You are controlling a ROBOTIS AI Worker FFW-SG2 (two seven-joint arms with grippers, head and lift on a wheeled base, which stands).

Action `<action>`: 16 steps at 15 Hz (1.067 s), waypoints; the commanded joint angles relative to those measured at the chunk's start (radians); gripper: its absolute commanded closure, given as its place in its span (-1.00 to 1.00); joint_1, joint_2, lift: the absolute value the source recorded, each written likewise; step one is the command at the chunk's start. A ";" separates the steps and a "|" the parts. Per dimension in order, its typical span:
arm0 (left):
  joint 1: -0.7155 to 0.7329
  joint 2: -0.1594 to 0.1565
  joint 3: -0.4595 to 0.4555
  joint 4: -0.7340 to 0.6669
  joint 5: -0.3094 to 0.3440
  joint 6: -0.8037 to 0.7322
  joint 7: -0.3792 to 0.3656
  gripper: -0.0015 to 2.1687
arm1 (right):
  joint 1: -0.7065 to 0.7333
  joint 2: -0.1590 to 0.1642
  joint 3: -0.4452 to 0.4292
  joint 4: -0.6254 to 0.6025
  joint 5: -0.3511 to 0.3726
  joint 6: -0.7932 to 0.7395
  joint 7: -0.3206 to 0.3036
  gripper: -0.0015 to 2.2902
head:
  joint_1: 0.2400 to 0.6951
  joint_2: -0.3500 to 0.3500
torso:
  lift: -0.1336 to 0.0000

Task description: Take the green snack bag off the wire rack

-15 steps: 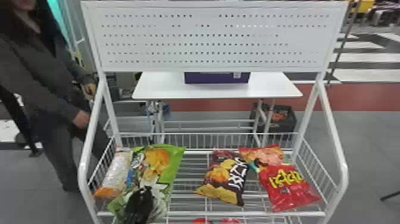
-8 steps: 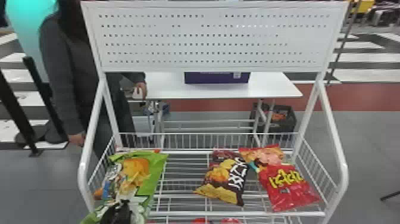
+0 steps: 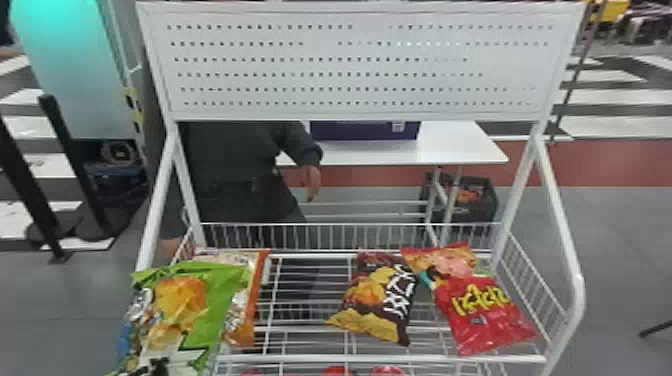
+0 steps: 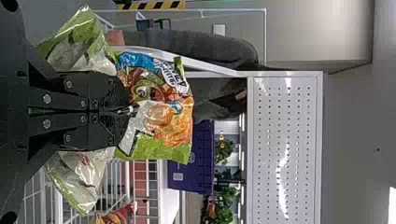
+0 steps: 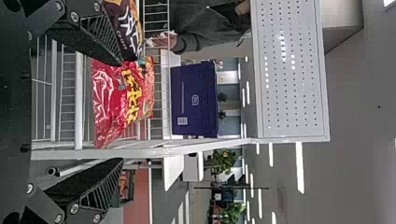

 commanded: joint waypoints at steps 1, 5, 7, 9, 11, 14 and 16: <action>0.008 0.000 0.001 0.000 -0.001 -0.012 0.000 0.48 | 0.002 -0.002 -0.001 -0.002 -0.001 0.000 0.000 -0.85 | 0.14 0.00 | 1.00; 0.013 0.000 0.001 -0.002 -0.001 -0.015 -0.001 0.48 | 0.005 -0.002 -0.004 -0.003 -0.003 -0.006 0.000 -0.85 | 0.14 0.00 | 1.00; 0.017 0.000 0.001 -0.004 -0.001 -0.024 0.000 0.48 | 0.005 -0.002 -0.006 -0.003 -0.006 -0.009 0.000 -0.85 | 0.14 0.00 | 1.00; 0.019 0.000 0.001 0.000 -0.001 -0.027 0.000 0.48 | 0.004 0.000 -0.004 -0.003 -0.004 -0.006 0.000 -0.85 | 0.14 0.00 | 1.00; 0.019 0.000 0.001 0.003 -0.001 -0.027 0.002 0.48 | 0.004 0.000 -0.006 -0.005 -0.006 -0.006 0.000 -0.85 | 0.14 0.00 | 1.00; 0.019 0.000 0.001 0.006 -0.001 -0.030 0.002 0.48 | 0.007 0.000 -0.006 -0.005 -0.004 -0.009 0.000 -0.85 | 0.14 0.00 | 1.00; 0.019 0.000 0.001 0.007 0.000 -0.030 0.002 0.48 | 0.007 0.001 -0.007 -0.005 -0.006 -0.009 0.000 -0.85 | 0.14 0.00 | 1.00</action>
